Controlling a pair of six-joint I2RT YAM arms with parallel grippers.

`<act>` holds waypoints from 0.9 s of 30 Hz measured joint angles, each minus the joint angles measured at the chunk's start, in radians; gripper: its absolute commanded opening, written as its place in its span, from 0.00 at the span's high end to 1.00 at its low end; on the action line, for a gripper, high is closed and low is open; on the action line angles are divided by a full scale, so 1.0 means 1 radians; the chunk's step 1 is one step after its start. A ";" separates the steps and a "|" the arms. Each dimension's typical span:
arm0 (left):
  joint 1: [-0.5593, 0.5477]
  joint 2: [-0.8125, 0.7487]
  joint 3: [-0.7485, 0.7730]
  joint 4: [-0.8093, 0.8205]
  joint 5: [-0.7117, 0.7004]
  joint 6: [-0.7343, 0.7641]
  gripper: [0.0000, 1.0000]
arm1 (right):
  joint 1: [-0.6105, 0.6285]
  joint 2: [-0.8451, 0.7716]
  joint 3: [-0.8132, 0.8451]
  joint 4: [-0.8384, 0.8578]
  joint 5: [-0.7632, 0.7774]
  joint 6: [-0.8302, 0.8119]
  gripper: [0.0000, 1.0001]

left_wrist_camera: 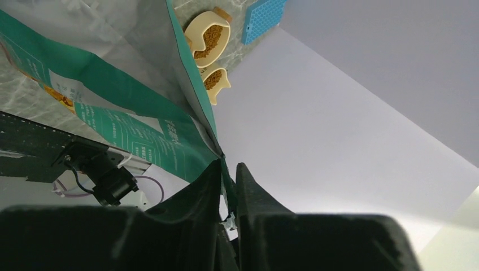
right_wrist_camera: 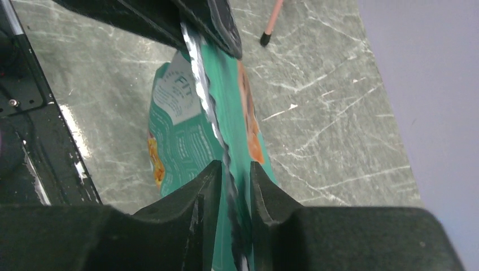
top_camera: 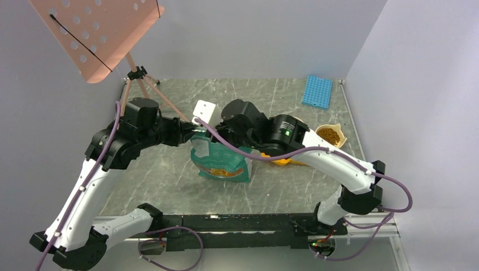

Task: Serve the pet food

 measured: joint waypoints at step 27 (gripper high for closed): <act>0.011 0.020 0.029 -0.043 0.002 0.011 1.00 | 0.033 0.129 0.019 0.132 0.087 -0.110 1.00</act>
